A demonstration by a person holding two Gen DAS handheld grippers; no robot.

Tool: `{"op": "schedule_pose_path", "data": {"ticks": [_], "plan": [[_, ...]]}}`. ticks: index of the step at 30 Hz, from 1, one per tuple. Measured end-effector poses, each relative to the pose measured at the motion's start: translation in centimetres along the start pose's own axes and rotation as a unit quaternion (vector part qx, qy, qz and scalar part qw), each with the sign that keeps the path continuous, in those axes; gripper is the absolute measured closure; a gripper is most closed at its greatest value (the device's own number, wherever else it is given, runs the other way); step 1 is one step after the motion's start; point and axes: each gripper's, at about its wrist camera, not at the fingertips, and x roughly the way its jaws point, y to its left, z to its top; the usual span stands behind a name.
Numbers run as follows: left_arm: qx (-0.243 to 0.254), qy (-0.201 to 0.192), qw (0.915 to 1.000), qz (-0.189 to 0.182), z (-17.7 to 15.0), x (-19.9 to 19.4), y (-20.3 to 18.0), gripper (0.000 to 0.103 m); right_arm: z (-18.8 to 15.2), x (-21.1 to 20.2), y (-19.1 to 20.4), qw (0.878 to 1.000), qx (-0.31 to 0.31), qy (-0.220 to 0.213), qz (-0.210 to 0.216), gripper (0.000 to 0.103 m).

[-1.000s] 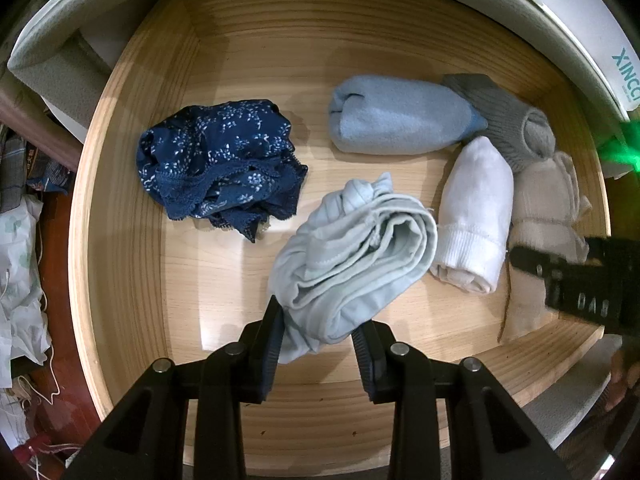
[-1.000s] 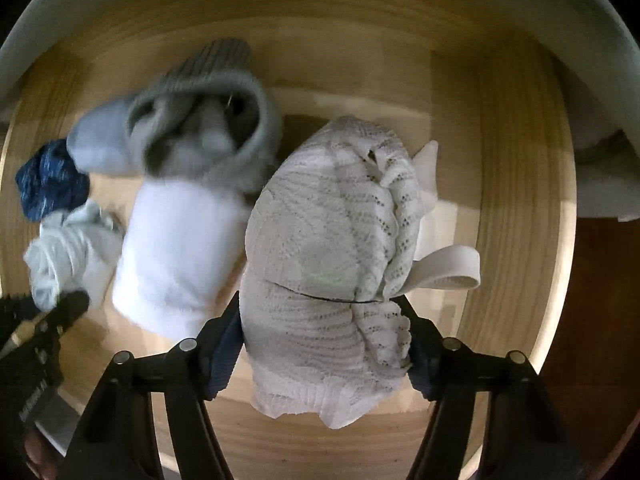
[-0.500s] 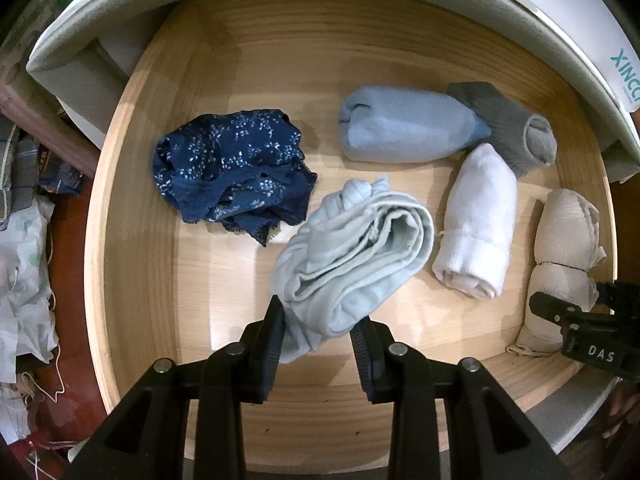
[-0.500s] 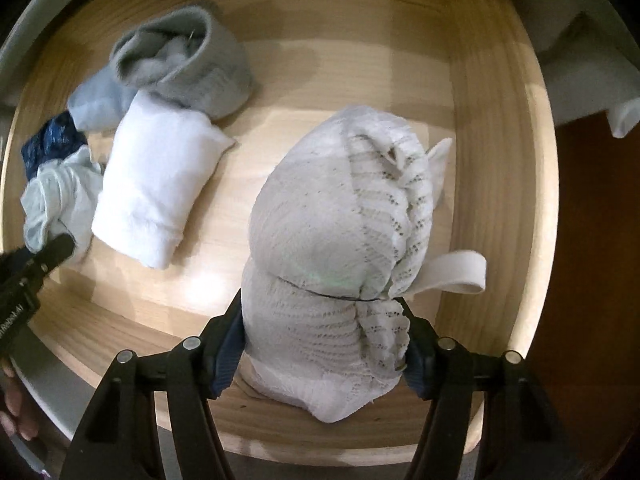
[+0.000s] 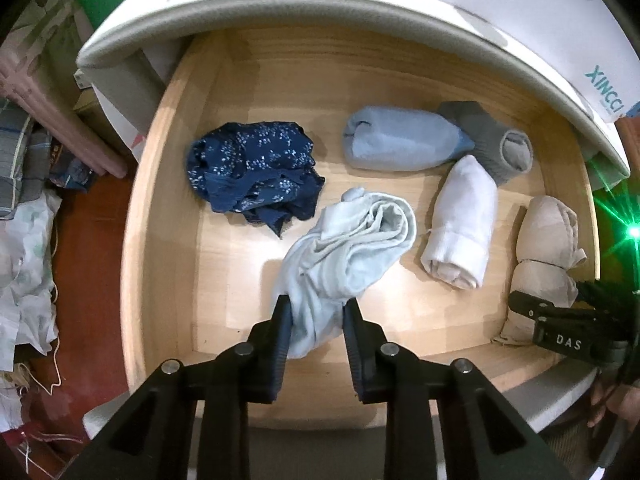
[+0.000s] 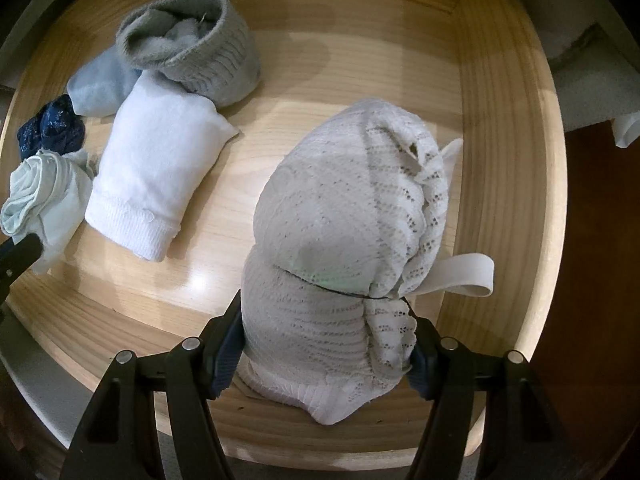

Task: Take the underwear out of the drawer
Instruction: 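Lift the light green rolled garment with the left tool while the right tool holds the bra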

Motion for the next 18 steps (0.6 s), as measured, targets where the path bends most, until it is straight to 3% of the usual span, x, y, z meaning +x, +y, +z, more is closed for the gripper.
{"op": "schedule_pose_path", "data": {"ticks": [8, 12, 18], "plan": [[0.005, -0.012, 0.9999, -0.001, -0.2, -2.5, -0.3, 0.086, -1.5, 1.6, 0.3, 1.000, 0.000, -0.004, 0.002, 0.039], [0.012, -0.002, 0.9999, 0.007, 0.1, -1.9, -0.4, 0.086, -1.5, 1.5, 0.3, 1.000, 0.000, -0.005, 0.002, 0.039], [0.022, 0.037, 0.9991, 0.006, 0.8, 0.5, -0.4, 0.071, -1.5, 1.3, 0.3, 1.000, -0.002, -0.006, 0.003, 0.039]]}}
